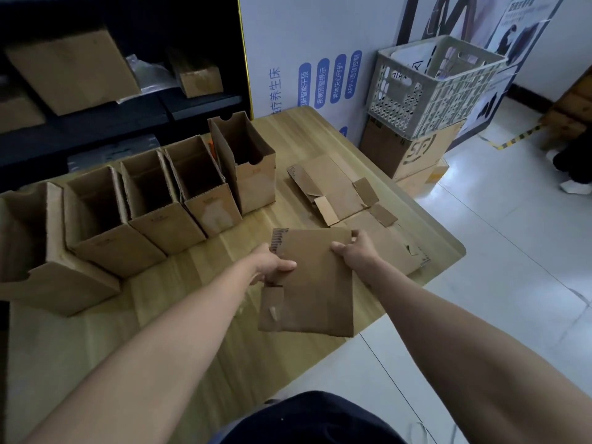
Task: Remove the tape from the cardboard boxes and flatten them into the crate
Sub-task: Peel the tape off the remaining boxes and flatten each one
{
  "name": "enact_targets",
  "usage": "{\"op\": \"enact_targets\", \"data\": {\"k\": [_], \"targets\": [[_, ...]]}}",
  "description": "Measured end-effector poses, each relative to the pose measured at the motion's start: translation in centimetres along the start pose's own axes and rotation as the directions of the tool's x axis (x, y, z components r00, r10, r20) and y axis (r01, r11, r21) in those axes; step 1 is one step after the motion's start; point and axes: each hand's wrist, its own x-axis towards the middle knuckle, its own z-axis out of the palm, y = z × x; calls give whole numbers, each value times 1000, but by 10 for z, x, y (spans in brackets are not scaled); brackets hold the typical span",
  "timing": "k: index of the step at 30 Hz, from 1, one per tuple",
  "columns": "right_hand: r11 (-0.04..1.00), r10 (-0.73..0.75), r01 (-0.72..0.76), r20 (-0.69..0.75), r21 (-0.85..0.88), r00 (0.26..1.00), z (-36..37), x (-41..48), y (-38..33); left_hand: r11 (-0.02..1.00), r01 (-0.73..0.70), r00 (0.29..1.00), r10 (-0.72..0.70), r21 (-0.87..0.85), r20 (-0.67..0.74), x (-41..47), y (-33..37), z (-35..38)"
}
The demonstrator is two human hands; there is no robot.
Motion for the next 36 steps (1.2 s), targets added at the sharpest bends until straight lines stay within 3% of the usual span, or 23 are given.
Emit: {"op": "enact_targets", "data": {"k": [3, 6, 9, 11, 13, 21, 25, 30, 33, 36], "targets": [[991, 13, -7, 42, -132, 999, 9, 6, 14, 992, -20, 988, 0, -126, -156, 9, -12, 13], [928, 44, 5, 123, -373, 991, 14, 13, 30, 983, -28, 964, -21, -182, -263, 17, -19, 19], [834, 31, 69, 170, -548, 985, 18, 20, 41, 997, 77, 945, -73, 0, -320, 21, -23, 26], [774, 8, 109, 182, -624, 983, 21, 24, 46, 956, 219, 907, -125, 196, -403, 20, -22, 29], [738, 11, 110, 175, -665, 985, 25, 28, 52, 923, 268, 896, -134, 276, -423, 17, -25, 31], [628, -52, 86, 68, -774, 996, 43, 44, 65, 882, 281, 894, -97, 379, -438, 27, -39, 46], [652, 8, 22, 36, -758, 999, 49, 51, 60, 887, 297, 892, -126, 355, -433, 33, -38, 43], [603, 20, 99, 138, -792, 990, 46, 51, 36, 880, 292, 935, -180, 374, -305, 35, -26, 17], [697, -34, 66, 59, -714, 998, 34, 57, 3, 928, 262, 940, -184, 266, -287, 33, -1, 14], [770, -134, 91, -21, -631, 991, -1, 68, -23, 991, 136, 965, -136, -15, -222, 32, 31, 38]]}}
